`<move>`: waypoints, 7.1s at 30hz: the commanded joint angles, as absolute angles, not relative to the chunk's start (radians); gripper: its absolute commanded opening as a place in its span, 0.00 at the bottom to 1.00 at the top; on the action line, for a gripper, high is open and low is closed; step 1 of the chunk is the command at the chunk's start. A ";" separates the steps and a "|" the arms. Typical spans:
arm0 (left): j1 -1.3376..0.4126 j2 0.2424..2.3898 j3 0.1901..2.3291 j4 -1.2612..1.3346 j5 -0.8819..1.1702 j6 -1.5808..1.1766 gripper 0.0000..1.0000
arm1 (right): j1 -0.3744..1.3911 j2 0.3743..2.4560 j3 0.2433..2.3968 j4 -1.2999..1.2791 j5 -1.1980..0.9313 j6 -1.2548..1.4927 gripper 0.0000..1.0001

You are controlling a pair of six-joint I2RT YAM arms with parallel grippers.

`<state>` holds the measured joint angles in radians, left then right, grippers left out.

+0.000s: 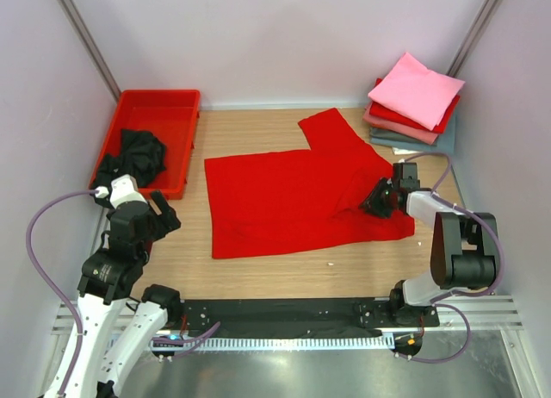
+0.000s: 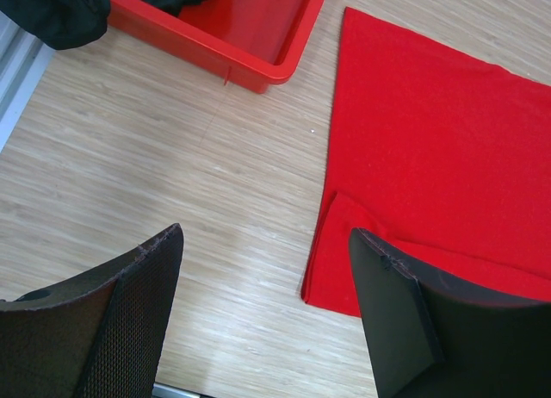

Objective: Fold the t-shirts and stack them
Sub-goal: Fold the tshirt

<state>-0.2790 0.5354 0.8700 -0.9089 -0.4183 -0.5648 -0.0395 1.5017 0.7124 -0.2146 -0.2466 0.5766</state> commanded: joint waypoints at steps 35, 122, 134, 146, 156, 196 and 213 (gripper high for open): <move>-0.264 0.515 0.865 -0.856 -0.416 -0.552 0.79 | 0.159 1.810 1.181 -0.209 -0.393 0.658 0.09; -0.196 0.857 1.006 -0.777 -0.192 -0.546 0.78 | 0.230 1.964 1.641 0.024 0.134 0.147 0.02; -0.207 1.601 1.382 -0.676 -0.218 -0.621 0.69 | 0.249 1.565 1.103 0.143 0.196 0.230 0.01; -0.207 2.111 1.844 -0.824 -0.290 -0.614 0.66 | 0.249 1.296 0.876 0.095 0.316 0.250 0.01; -0.209 2.266 1.924 -0.819 -0.322 -0.637 0.63 | 0.249 1.266 0.825 0.084 0.305 0.262 0.02; -0.212 2.276 1.904 -0.709 -0.400 -0.776 0.67 | 0.235 1.272 0.793 0.035 0.365 0.321 0.02; -0.259 2.307 2.083 -0.828 -0.488 -0.669 0.00 | 0.195 1.301 1.014 -0.089 0.431 0.229 0.01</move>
